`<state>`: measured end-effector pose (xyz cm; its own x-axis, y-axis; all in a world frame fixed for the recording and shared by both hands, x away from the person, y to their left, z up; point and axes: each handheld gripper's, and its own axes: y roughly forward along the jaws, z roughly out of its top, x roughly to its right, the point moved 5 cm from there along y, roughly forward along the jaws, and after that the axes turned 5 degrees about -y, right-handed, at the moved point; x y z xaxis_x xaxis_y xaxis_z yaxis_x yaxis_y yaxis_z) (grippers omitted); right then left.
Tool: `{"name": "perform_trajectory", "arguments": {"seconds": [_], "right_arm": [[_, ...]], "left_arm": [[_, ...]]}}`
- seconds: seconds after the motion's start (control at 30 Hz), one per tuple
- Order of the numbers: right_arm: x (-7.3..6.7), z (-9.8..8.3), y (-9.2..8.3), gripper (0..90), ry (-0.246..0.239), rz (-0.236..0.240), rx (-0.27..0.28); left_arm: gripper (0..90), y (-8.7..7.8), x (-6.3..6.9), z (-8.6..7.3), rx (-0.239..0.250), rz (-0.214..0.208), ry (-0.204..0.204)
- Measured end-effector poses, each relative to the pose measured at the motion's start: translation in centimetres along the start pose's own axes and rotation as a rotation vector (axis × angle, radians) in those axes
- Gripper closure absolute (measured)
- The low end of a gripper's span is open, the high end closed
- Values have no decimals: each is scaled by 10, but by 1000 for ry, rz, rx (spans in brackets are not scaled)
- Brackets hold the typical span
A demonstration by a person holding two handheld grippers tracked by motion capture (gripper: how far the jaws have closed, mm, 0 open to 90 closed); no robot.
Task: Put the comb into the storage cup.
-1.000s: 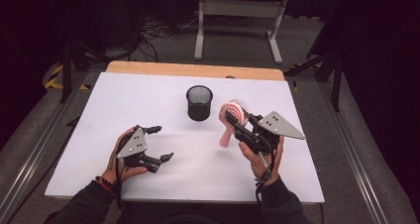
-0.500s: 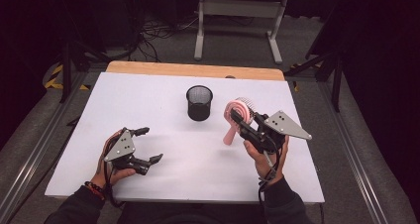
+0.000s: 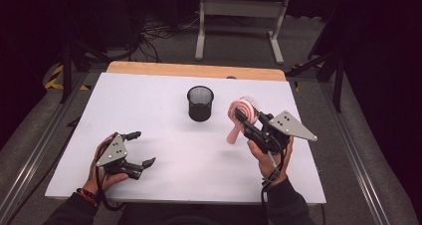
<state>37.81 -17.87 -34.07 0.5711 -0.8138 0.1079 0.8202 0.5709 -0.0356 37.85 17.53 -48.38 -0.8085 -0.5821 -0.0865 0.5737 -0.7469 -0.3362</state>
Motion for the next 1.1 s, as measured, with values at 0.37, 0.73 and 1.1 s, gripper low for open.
{"name": "perform_trajectory", "arguments": {"seconds": [0.37,0.73,1.1], "right_arm": [[5,6,3,629,-2,-13,14],[14,19,9,629,-35,-35,45],[16,39,23,629,-75,-31,63]], "left_arm": [[45,-4,-2,-4,0,8,-13],[46,-3,-3,-6,-15,12,-11],[47,-3,-2,-5,-10,7,-18]]}}
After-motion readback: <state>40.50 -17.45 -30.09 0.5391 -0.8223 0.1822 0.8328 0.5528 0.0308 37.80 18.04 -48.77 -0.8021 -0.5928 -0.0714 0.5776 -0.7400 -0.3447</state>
